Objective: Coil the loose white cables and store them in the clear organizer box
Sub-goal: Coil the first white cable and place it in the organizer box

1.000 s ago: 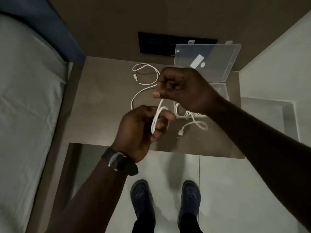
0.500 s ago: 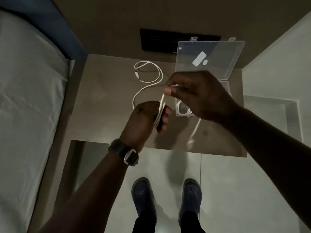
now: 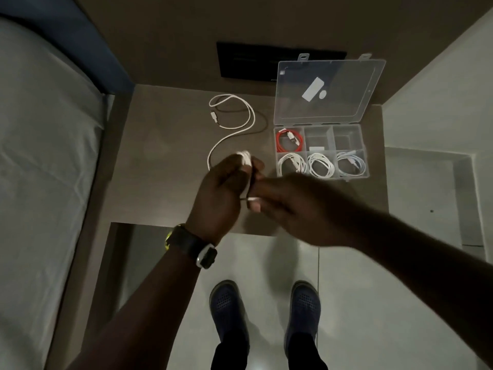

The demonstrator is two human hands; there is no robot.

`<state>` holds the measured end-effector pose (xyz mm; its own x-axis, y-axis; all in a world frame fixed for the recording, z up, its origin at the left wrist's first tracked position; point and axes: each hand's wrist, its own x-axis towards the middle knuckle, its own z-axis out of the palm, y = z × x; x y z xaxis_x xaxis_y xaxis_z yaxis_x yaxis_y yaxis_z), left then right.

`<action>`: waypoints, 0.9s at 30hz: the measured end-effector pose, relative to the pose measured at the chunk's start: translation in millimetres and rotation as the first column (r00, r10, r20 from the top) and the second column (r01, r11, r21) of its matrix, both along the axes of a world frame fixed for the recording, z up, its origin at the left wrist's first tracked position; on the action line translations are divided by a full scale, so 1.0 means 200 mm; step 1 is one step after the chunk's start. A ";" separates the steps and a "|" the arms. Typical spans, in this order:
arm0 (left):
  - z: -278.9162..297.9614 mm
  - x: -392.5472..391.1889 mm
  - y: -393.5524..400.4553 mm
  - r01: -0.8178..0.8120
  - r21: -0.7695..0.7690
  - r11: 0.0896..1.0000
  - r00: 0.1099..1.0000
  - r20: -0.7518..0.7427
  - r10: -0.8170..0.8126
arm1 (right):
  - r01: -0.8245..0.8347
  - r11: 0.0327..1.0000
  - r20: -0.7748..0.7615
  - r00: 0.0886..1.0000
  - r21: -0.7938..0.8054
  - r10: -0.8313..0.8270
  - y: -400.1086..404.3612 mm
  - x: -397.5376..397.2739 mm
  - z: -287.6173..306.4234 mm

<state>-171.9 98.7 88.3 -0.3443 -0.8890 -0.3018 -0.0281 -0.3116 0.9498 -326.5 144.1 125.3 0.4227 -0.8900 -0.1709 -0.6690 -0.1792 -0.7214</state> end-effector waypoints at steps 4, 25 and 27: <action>0.03 -0.02 0.06 0.120 0.029 0.992 0.992 0.038 -0.121 | 0.010 0.986 -0.091 0.995 -0.167 -0.025 -0.15 -0.14 0.10; 0.06 -0.03 0.11 0.175 0.274 0.946 0.859 -0.512 -0.010 | 0.213 0.548 0.550 0.052 0.809 -0.833 0.03 0.00 -0.14; 0.05 -0.04 0.13 0.113 0.179 0.977 0.932 -0.359 -0.042 | 0.321 0.519 0.529 0.062 0.792 -0.846 0.03 -0.02 -0.14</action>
